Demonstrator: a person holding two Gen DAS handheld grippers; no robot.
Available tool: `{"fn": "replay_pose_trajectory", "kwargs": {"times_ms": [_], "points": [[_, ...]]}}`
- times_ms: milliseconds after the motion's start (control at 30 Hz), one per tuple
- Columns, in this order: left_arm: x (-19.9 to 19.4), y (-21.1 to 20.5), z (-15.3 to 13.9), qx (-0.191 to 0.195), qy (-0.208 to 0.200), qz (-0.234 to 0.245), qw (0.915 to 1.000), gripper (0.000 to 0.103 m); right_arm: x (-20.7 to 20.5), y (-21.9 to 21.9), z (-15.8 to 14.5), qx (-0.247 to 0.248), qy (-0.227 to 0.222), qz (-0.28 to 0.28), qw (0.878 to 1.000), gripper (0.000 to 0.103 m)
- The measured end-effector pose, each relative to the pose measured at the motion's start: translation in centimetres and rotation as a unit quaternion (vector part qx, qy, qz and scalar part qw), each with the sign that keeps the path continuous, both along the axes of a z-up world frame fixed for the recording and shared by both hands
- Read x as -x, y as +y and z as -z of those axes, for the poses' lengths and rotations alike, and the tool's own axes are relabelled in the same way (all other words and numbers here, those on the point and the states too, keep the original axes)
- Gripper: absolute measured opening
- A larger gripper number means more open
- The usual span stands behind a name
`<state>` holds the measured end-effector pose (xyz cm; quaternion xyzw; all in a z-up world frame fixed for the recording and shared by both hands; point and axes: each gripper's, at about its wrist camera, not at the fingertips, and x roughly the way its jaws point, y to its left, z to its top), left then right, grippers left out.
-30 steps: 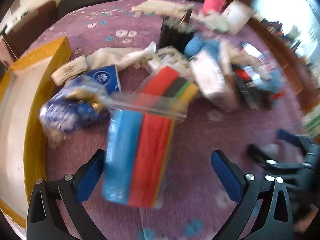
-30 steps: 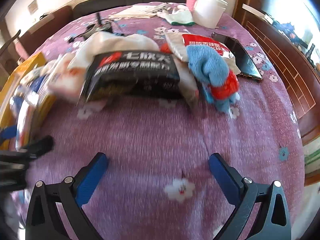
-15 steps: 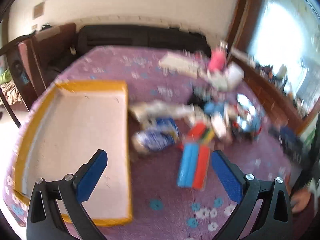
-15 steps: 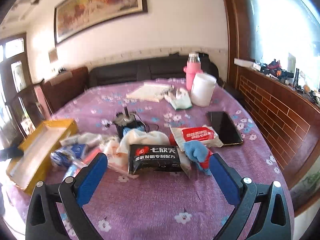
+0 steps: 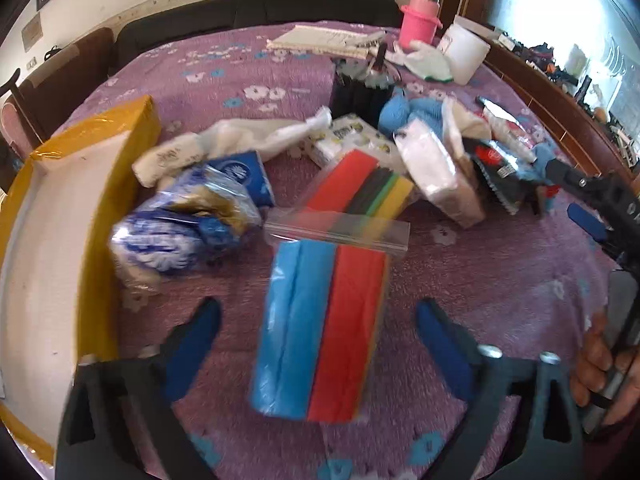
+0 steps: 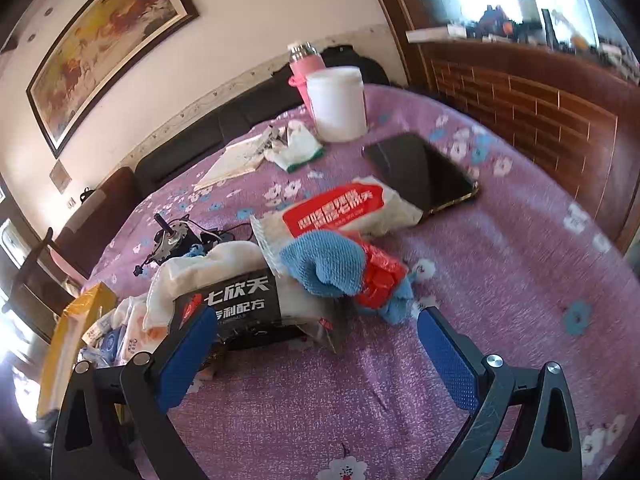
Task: Organize soft objects
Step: 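Move both tools toward the sponge bag and blue cloth, then grasp the sponge bag with left tool while right tool grasps blue cloth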
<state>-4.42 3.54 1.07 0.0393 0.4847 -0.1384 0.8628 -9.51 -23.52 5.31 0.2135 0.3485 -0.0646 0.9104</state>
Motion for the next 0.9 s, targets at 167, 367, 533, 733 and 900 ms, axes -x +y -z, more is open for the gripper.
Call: {"fn": "replay_pose_trajectory", "kwargs": {"times_ms": [167,367,533,733,900], "points": [[0.3,-1.2,0.4,-0.034,-0.03,0.008,0.9989,0.065,-0.1,1.0,0.0,0.024,-0.004,-0.023,0.999,0.102],[-0.5,-1.3,1.1,-0.038,0.002,0.005,0.9993,0.103,0.3,1.2,-0.2,0.029,-0.012,-0.021,0.999,0.102],[-0.2,-1.0,0.9,-0.033,-0.006,-0.014,0.9993,0.092,0.6,0.5,-0.4,0.017,-0.016,-0.014,1.0,0.102],[1.6,1.8,-0.4,0.071,-0.007,0.002,0.9974,0.046,2.6,-2.9,-2.7,0.012,-0.024,-0.01,1.0,0.102],[3.2,3.8,-1.8,0.133,-0.009,0.002,0.991,0.046,1.1,-4.8,-3.5,0.065,0.019,-0.024,0.997,0.102]]}}
